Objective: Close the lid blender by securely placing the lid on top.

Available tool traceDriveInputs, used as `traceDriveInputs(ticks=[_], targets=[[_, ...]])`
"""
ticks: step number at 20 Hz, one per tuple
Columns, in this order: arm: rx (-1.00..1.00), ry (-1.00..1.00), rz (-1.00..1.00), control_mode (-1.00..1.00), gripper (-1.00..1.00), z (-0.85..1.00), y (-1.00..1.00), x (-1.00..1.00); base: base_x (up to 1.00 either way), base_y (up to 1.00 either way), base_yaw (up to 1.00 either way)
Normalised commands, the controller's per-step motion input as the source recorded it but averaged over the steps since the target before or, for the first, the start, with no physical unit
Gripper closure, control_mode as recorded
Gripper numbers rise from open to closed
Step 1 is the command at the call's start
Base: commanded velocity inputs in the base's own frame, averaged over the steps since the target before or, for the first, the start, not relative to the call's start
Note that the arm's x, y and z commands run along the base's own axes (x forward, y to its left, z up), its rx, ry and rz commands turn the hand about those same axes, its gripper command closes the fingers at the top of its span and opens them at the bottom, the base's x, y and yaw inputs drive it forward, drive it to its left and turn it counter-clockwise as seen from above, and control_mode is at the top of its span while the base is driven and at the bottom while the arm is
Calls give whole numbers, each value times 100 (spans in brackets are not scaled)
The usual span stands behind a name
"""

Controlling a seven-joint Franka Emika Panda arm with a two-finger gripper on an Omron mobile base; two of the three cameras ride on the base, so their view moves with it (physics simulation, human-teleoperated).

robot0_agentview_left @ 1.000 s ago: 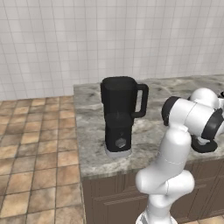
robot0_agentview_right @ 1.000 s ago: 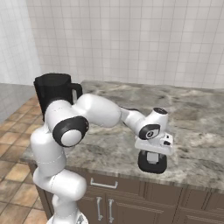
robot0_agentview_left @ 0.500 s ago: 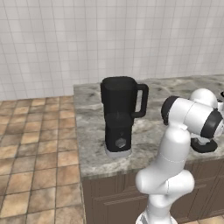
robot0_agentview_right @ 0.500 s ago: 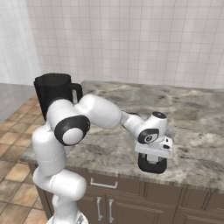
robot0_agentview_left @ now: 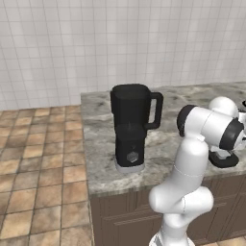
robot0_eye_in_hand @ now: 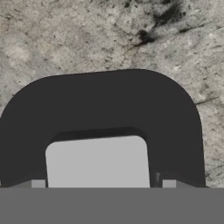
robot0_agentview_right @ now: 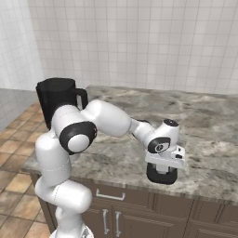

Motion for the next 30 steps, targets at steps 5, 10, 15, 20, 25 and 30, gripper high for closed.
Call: traceDriveInputs(ticks=[5,10,15,20,25,30], targets=[[-4,2,0,-100,100,-50,25,0,0,0,0],[-1,2,0,-100,100,-28,69,6,0,0,0],[0,0,8,-100,100,-9,20,-7,0,0,0],[0,-2,5,-100,100,45,13,-18,0,0,0],[0,-17,3,-100,100,100,21,-13,0,0,0],[0,-17,1,-100,100,100,42,-6,0,0,0]])
